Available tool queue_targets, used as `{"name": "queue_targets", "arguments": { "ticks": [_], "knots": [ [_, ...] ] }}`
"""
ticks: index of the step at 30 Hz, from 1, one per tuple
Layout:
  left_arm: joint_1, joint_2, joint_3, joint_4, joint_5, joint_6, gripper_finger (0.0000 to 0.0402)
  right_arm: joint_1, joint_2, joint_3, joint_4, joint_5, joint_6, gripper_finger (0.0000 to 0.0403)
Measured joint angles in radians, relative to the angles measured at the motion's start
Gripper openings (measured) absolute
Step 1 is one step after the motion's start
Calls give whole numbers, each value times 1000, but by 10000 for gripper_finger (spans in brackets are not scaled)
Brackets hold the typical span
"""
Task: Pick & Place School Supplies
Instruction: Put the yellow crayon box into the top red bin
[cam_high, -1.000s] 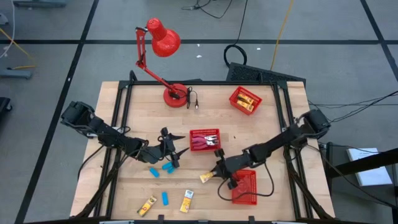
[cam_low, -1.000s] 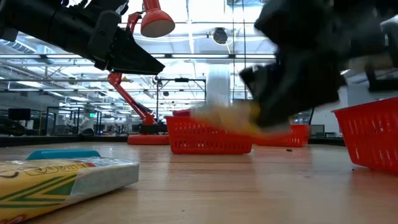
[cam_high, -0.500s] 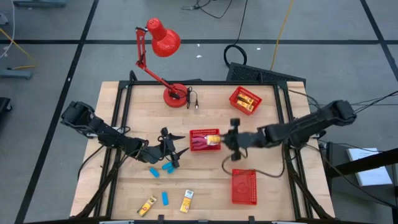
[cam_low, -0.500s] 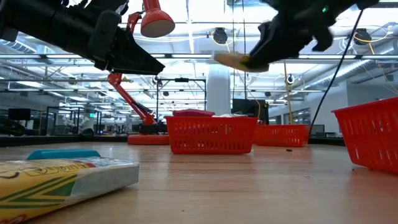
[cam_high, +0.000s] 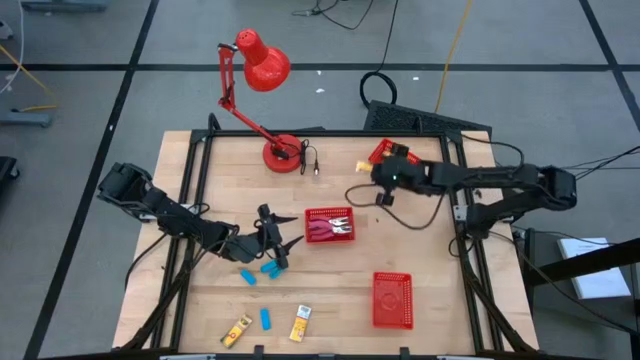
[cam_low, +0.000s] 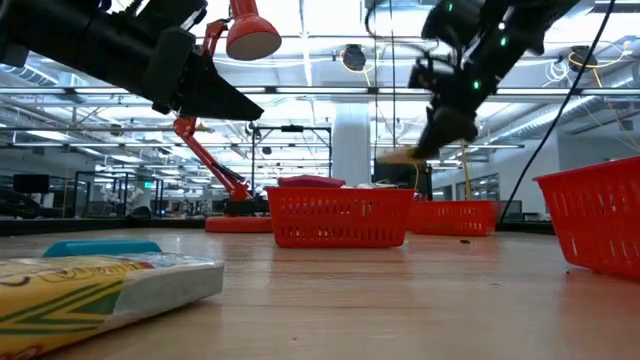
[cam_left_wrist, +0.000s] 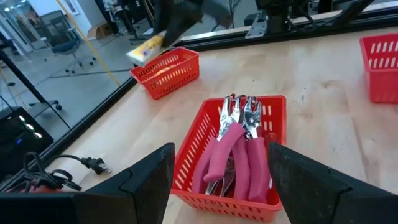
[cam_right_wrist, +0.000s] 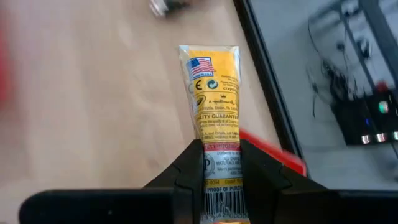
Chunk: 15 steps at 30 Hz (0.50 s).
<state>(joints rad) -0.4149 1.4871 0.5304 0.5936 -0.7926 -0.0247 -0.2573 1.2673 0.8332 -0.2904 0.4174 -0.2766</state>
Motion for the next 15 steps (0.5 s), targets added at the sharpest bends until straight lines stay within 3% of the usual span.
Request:
{"name": "queue_targets", "arguments": {
  "ticks": [12, 15],
  "knots": [
    [19, -108, 0, -82, -1, 24, 259, -312, -1, -82, -6, -93, -51, 65],
    [22, -116, 1, -81, -1, 29, 259, -383, 4, -96, -6, -194, -33, 65]
  ]
}}
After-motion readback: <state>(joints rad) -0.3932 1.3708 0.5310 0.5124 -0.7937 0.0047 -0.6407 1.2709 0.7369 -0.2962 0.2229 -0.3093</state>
